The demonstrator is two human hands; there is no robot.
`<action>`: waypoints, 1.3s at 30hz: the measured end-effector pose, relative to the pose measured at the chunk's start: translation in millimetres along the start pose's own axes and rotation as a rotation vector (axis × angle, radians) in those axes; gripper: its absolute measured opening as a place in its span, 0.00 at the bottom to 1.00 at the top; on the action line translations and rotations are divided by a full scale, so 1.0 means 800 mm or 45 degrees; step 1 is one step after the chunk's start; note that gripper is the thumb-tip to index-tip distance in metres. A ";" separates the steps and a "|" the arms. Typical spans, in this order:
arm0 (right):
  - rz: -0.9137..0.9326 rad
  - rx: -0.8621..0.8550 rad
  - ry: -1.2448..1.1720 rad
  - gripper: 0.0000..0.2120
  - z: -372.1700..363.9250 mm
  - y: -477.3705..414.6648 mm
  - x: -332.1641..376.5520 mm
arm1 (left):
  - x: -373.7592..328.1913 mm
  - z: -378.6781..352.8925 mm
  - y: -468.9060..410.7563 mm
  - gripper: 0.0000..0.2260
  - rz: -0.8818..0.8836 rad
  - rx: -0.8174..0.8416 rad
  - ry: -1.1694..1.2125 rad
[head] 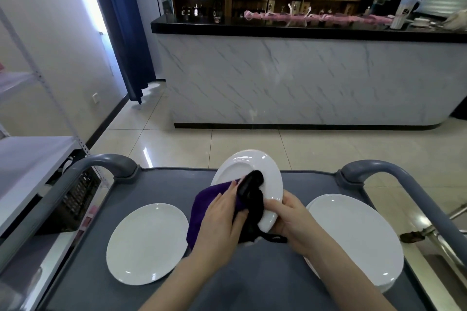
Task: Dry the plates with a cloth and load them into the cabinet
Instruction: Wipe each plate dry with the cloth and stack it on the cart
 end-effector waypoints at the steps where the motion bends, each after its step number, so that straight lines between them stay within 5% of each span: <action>1: -0.014 0.019 0.013 0.17 -0.003 0.001 -0.003 | 0.002 0.002 -0.010 0.21 0.036 -0.014 -0.004; 7: -0.006 0.086 0.065 0.14 -0.016 0.010 -0.009 | 0.019 0.014 -0.044 0.21 0.137 0.012 0.048; 13: 0.050 0.135 0.043 0.13 -0.006 0.020 0.006 | 0.057 0.030 -0.026 0.12 0.438 -0.200 0.131; 25: 0.064 0.052 0.005 0.11 -0.014 0.008 0.006 | -0.044 -0.006 -0.014 0.24 0.054 -0.158 0.207; 27: 0.040 0.065 0.067 0.10 -0.018 0.012 0.001 | -0.047 -0.005 -0.037 0.24 -0.046 -0.081 0.117; 30: 0.028 0.164 0.003 0.21 -0.017 0.020 -0.004 | -0.037 -0.012 -0.061 0.22 -0.125 0.105 -0.031; 33: 0.054 0.129 0.024 0.14 -0.008 0.026 -0.004 | -0.033 -0.014 -0.063 0.22 -0.189 0.127 0.023; 39: 0.034 0.121 0.079 0.15 0.009 0.037 -0.008 | 0.031 -0.001 -0.053 0.12 0.234 -0.073 0.107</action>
Point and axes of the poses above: each hand's wrist, its own y-axis away from the middle knuckle, its own z-axis out of the back of the hand, x = y × z, the point moved 4 cm from there along -y, towards the middle knuckle, and after that the axes turned 9 degrees about -z, right-handed, at the moved point
